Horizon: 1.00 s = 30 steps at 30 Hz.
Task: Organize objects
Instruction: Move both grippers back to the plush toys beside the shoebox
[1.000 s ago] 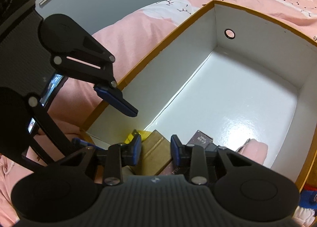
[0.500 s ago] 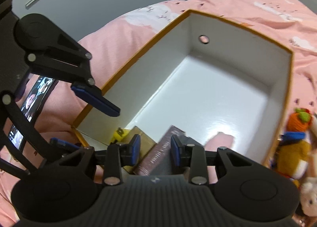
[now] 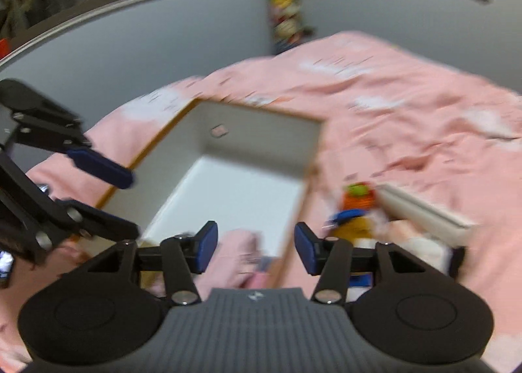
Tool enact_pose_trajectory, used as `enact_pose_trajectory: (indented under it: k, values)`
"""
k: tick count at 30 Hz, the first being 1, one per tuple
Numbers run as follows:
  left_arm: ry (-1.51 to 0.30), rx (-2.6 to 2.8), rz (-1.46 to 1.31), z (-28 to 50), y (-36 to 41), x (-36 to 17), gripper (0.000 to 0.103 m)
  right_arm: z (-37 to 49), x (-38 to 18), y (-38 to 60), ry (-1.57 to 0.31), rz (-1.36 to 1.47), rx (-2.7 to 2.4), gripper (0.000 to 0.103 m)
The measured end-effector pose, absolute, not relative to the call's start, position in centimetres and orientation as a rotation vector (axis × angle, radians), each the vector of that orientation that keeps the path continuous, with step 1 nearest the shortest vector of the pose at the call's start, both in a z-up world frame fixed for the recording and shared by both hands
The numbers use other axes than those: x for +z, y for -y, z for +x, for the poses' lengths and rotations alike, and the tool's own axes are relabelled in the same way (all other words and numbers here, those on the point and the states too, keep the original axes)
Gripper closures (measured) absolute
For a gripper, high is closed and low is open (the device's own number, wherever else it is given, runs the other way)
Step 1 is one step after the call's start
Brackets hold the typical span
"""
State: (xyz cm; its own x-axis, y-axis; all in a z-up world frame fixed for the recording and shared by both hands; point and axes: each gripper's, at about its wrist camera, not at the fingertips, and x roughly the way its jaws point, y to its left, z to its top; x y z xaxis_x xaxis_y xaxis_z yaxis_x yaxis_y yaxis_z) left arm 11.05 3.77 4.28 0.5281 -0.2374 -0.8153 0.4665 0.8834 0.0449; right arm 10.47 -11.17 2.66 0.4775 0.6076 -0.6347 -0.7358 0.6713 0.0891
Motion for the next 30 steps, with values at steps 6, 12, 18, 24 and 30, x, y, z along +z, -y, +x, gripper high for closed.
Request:
enact_pose_trajectory:
  k: [6,12,18,24,30]
  values:
    - [-0.826,-0.433,0.178,10.4,-1.2,4.1,0.045,11.1,1.3,17.1,-0.680,-0.100,0.641,0.046]
    - [-0.829,-0.428,0.051,10.9,1.8,2.3,0.053,12.1,-1.8,20.5,-0.780,-0.037,0.505,0.049]
    - [-0.923,-0.360,-0.079,14.5,4.4,-0.3,0.058,13.4,-1.9,21.7,-0.763,-0.067,0.453,0.060]
    - [-1.006,-0.248,-0.066,18.5,8.5,-2.9,0.058,16.9,-1.9,23.1,-0.719,-0.131,0.387,0.062]
    - [-1.056,-0.116,-0.024,21.1,11.5,-6.2,0.058,19.3,-3.4,24.8,-0.683,-0.101,0.380,0.069]
